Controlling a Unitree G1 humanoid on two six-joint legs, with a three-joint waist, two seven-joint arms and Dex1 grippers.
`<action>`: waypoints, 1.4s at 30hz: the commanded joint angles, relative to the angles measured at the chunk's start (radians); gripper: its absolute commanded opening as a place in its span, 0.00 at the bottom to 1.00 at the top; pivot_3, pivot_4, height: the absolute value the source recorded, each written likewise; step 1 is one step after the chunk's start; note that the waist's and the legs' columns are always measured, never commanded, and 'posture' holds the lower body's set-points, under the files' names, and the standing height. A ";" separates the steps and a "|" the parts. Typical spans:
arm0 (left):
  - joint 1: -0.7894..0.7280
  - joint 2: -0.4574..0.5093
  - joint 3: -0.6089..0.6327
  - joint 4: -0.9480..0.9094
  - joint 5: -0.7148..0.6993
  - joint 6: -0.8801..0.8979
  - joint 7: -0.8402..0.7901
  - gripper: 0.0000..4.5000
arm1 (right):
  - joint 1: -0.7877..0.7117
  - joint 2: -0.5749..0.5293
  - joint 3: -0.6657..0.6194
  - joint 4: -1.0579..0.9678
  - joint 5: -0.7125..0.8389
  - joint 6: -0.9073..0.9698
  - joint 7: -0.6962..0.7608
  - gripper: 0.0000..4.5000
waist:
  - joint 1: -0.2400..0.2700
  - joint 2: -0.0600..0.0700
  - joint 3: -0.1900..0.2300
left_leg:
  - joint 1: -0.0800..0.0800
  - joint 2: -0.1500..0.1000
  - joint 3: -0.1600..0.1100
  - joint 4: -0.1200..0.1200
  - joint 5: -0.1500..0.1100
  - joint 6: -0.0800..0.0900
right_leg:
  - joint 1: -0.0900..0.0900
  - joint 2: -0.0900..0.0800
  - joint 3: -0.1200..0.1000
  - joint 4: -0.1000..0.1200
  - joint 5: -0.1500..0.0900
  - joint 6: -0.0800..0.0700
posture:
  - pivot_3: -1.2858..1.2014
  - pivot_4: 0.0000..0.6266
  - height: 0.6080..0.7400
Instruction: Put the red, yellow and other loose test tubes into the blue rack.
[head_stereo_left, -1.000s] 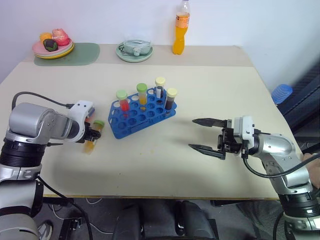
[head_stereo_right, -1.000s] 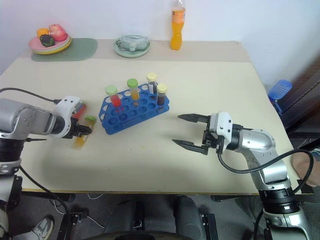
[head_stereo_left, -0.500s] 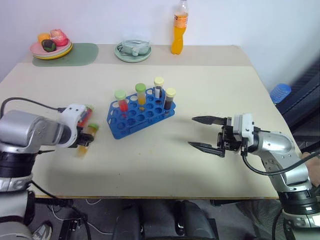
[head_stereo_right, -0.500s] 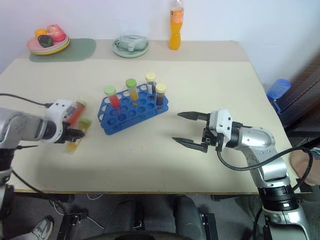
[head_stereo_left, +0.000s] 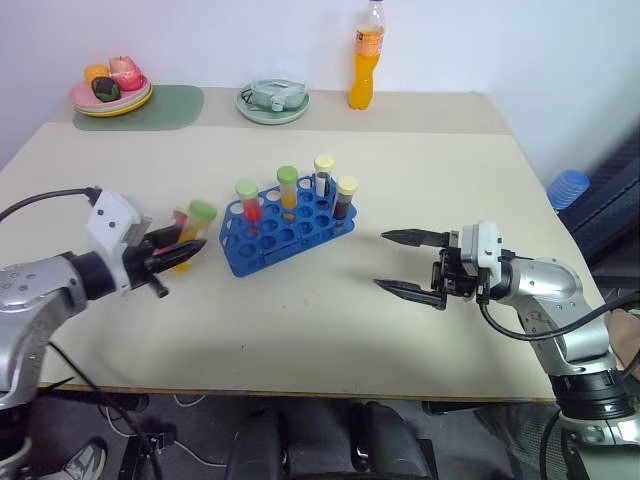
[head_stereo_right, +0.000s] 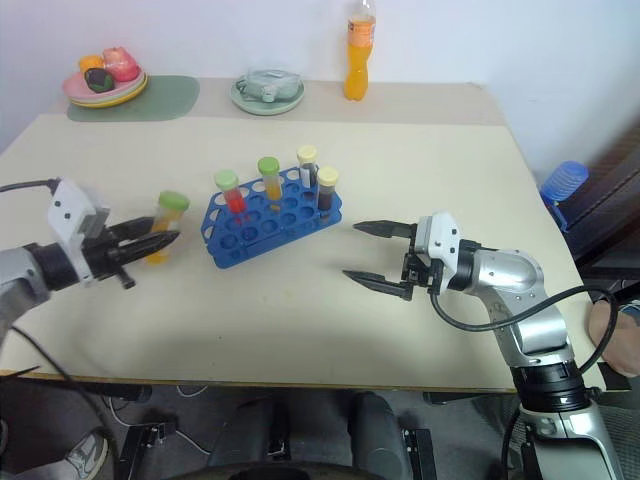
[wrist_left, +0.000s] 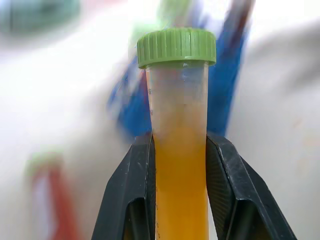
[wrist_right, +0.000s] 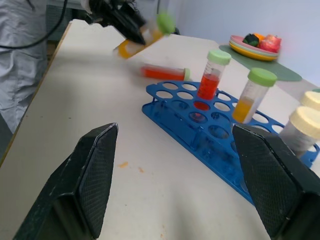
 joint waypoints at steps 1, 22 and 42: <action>-0.075 -0.066 -0.058 -0.006 0.054 -0.123 0.055 0.17 | 0.015 -0.021 -0.049 -0.054 0.022 0.012 -0.018 0.83 | -0.001 0.000 0.000 | 0.000 0.000 0.000 0.000 0.000 0.000 | 0.000 0.000 0.000 0.000 0.000 0.000 | 0.52 0.24 1.00; -0.308 -0.451 -0.334 0.562 0.251 -0.732 -0.011 0.17 | 0.105 -0.085 -0.148 -0.188 0.053 0.110 -0.087 0.83 | 0.000 0.000 0.000 | 0.000 0.000 0.000 0.001 -0.002 0.004 | 0.001 0.001 0.000 -0.001 0.000 0.001 | 0.52 0.24 1.00; -0.438 -0.579 -0.374 0.904 0.335 -0.931 0.009 0.17 | 0.126 -0.098 -0.168 -0.222 0.066 0.133 -0.108 0.83 | -0.001 0.000 0.000 | 0.000 0.000 0.000 0.001 -0.003 0.006 | 0.001 0.001 0.000 -0.001 0.000 0.001 | 0.52 0.24 1.00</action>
